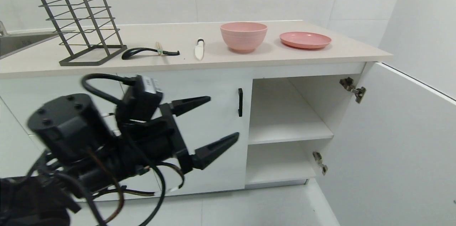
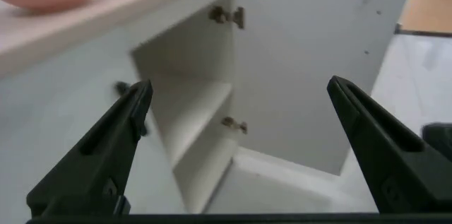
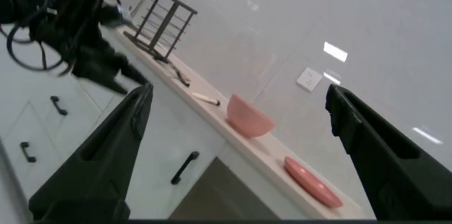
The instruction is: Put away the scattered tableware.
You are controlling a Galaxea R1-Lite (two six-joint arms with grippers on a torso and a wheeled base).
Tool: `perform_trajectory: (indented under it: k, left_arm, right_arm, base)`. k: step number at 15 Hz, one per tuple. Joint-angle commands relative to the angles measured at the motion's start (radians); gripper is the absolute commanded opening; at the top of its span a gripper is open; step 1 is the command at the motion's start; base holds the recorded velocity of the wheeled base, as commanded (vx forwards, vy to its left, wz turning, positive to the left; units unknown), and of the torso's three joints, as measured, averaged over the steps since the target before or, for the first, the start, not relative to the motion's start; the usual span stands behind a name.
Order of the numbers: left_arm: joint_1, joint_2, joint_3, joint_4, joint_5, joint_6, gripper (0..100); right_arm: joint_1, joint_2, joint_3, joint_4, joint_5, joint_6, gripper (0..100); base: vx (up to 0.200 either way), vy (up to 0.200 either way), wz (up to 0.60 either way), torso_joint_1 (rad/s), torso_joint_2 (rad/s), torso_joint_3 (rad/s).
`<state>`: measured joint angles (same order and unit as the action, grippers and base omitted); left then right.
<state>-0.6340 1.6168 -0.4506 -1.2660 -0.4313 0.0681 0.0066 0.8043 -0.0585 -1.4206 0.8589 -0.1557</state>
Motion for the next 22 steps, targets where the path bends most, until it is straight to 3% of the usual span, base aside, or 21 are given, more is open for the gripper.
perform_trajectory:
  k: [1, 4, 7, 8, 11, 14, 15, 17, 19, 20, 21, 22]
  left_arm:
    - [0.117, -0.245, 0.073, 0.003, 0.000, 0.004, 100]
    - [0.155, -0.394, 0.191, 0.017, 0.008, 0.004, 100]
    - [0.258, -0.538, 0.293, 0.050, 0.028, 0.004, 100]
    - [0.318, -0.623, 0.331, 0.066, 0.028, 0.004, 100]
    - [0.415, -0.847, 0.440, 0.183, 0.028, 0.004, 100]
    - [0.501, -1.127, 0.434, 0.471, 0.032, -0.002, 100]
    - [0.544, -1.275, 0.423, 0.649, 0.031, -0.005, 100]
    - [0.551, -1.442, 0.417, 0.867, 0.031, -0.004, 100]
    - [0.556, -1.532, 0.434, 0.981, 0.036, 0.006, 100]
    - [0.556, -1.526, 0.449, 0.982, 0.072, -0.002, 100]
    - [0.557, -1.526, 0.451, 1.034, 0.152, 0.002, 100]
    - [0.619, -1.560, 0.451, 1.175, 0.213, 0.015, 100]
  right_arm:
    - [0.001, -0.163, 0.019, 0.146, 0.000, -0.001, 100]
    - [-0.002, -0.428, 0.023, 0.451, -0.005, -0.001, 100]
    - [-0.065, -0.672, 0.012, 0.822, -0.006, -0.001, 100]
    - [-0.068, -0.721, 0.036, 0.881, -0.006, -0.027, 100]
    - [-0.065, -0.717, 0.059, 0.970, -0.020, -0.030, 100]
    - [-0.065, -0.717, 0.059, 1.148, -0.222, -0.028, 100]
    - [-0.065, -0.715, 0.059, 1.223, -0.296, -0.030, 100]
    - [-0.065, -0.717, 0.059, 1.290, -0.353, -0.034, 100]
    - [-0.065, -0.717, 0.059, 1.353, -0.431, -0.039, 100]
    - [-0.065, -0.717, 0.059, 1.364, -0.471, -0.028, 100]
    - [-0.065, -0.717, 0.059, 1.364, -0.489, -0.025, 100]
    - [-0.065, -0.717, 0.059, 1.365, -0.515, -0.016, 100]
  base:
    - [0.000, 0.000, 0.00, 0.000, 0.00, 0.000]
    - [0.000, 0.000, 0.00, 0.000, 0.00, 0.000]
    - [0.000, 0.000, 0.00, 0.000, 0.00, 0.000]
    - [0.000, 0.000, 0.00, 0.000, 0.00, 0.000]
    - [0.000, 0.000, 0.00, 0.000, 0.00, 0.000]
    - [0.000, 0.000, 0.00, 0.000, 0.00, 0.000]
    - [0.000, 0.000, 0.00, 0.000, 0.00, 0.000]
    - [0.000, 0.000, 0.00, 0.000, 0.00, 0.000]
    - [0.000, 0.000, 0.00, 0.000, 0.00, 0.000]
    - [0.000, 0.000, 0.00, 0.000, 0.00, 0.000]
    - [0.000, 0.000, 0.00, 0.000, 0.00, 0.000]
    - [0.000, 0.000, 0.00, 0.000, 0.00, 0.000]
